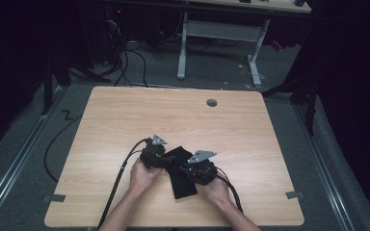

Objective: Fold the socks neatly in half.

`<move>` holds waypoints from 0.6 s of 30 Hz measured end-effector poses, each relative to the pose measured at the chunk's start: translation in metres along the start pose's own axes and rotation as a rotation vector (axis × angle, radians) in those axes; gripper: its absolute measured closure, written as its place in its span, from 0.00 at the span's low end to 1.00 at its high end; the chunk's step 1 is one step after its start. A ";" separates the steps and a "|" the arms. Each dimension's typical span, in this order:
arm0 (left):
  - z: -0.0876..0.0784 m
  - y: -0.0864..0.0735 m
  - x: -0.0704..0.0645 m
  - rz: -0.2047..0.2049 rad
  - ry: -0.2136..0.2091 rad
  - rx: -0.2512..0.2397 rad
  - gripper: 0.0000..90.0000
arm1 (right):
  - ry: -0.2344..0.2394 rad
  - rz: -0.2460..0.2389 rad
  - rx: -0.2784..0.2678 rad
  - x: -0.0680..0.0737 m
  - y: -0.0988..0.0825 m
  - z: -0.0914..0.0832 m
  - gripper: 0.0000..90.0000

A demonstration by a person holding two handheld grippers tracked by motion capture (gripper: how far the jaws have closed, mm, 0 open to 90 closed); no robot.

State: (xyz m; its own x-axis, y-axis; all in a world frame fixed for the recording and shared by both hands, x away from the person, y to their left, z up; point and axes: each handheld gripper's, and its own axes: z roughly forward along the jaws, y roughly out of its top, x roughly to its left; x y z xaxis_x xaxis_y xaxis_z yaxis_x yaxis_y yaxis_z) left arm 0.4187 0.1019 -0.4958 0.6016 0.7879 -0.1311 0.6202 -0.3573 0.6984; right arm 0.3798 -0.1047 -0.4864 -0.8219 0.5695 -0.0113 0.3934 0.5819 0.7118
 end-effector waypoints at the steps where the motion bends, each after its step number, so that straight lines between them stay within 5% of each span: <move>1: 0.000 0.000 0.000 0.000 -0.002 -0.002 0.56 | 0.003 0.003 -0.014 0.001 0.001 -0.003 0.81; 5: 0.001 0.001 0.002 -0.006 -0.016 -0.004 0.67 | 0.017 -0.015 -0.049 0.010 0.002 -0.016 0.82; 10: 0.000 0.002 0.004 -0.003 -0.040 -0.016 0.83 | 0.032 -0.028 -0.018 0.017 -0.002 -0.011 0.83; 18: -0.010 0.010 0.004 0.022 -0.047 -0.068 0.89 | 0.036 -0.040 0.017 0.019 -0.005 0.003 0.84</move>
State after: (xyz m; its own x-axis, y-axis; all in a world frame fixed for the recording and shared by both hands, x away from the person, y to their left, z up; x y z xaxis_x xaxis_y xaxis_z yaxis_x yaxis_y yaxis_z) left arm 0.4225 0.1065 -0.4828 0.6386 0.7553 -0.1473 0.5721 -0.3379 0.7474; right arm 0.3639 -0.0952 -0.4924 -0.8511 0.5248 -0.0137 0.3670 0.6134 0.6993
